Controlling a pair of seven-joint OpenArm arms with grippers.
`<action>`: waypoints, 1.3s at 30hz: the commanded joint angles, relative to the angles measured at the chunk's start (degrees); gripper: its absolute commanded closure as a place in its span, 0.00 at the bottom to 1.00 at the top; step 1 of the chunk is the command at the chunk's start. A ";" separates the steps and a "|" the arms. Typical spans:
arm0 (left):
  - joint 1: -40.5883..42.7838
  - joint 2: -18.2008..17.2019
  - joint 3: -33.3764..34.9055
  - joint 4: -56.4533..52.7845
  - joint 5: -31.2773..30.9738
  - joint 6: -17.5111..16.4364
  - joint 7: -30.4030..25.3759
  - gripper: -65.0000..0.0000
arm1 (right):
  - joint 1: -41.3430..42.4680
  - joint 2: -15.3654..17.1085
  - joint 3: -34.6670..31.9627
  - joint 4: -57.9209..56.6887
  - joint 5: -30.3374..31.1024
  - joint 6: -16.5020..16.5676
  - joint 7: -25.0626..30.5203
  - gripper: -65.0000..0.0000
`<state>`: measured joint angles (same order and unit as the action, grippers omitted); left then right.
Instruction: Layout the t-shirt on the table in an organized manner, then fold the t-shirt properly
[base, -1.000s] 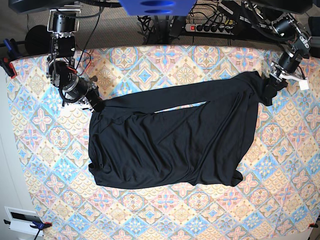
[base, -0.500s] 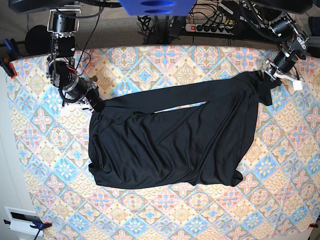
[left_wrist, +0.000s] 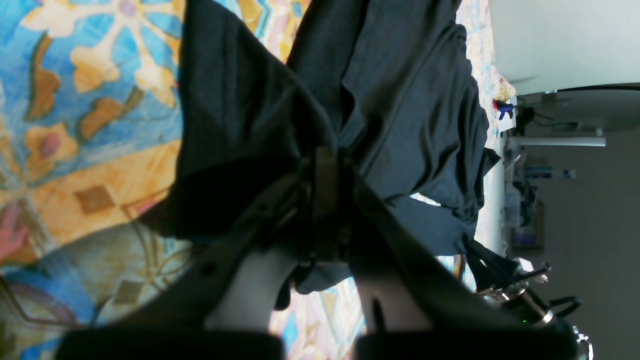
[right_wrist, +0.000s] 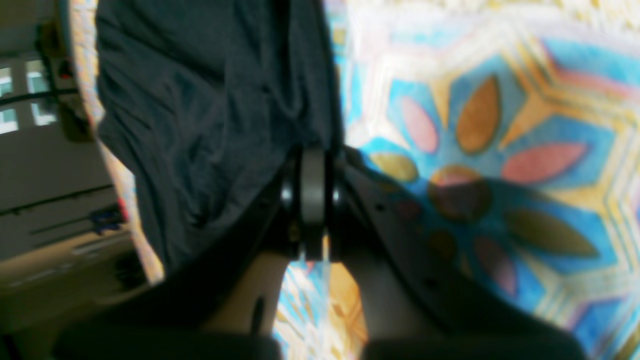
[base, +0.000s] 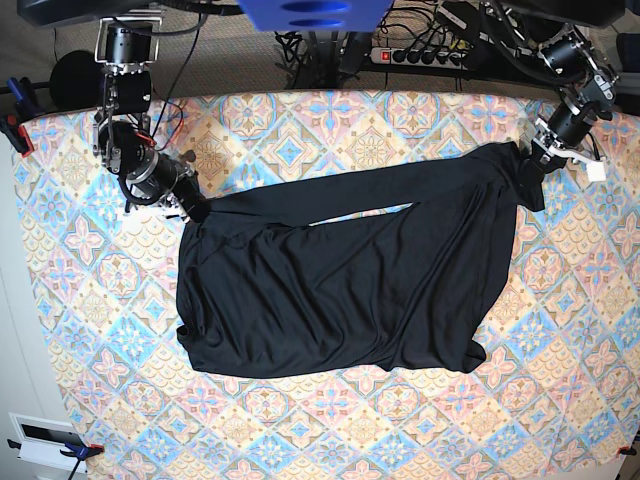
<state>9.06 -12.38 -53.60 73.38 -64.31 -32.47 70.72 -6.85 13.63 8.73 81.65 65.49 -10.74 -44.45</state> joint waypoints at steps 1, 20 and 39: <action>-0.14 -2.08 -0.07 1.21 -1.58 -0.45 -0.52 1.00 | -0.49 0.66 0.10 0.77 -2.33 -2.05 -1.22 1.00; 8.92 -8.06 0.02 30.75 -1.58 -0.54 -0.17 1.00 | -1.90 3.73 0.10 1.30 -2.33 -2.05 -1.22 1.00; 9.97 -5.07 -4.11 1.65 -3.33 -0.63 4.67 0.50 | -1.90 4.35 0.10 1.12 -2.33 -2.05 -0.87 1.00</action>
<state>19.51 -16.10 -57.47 73.95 -66.59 -32.95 76.23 -8.58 17.02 8.51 82.83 66.04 -10.92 -45.65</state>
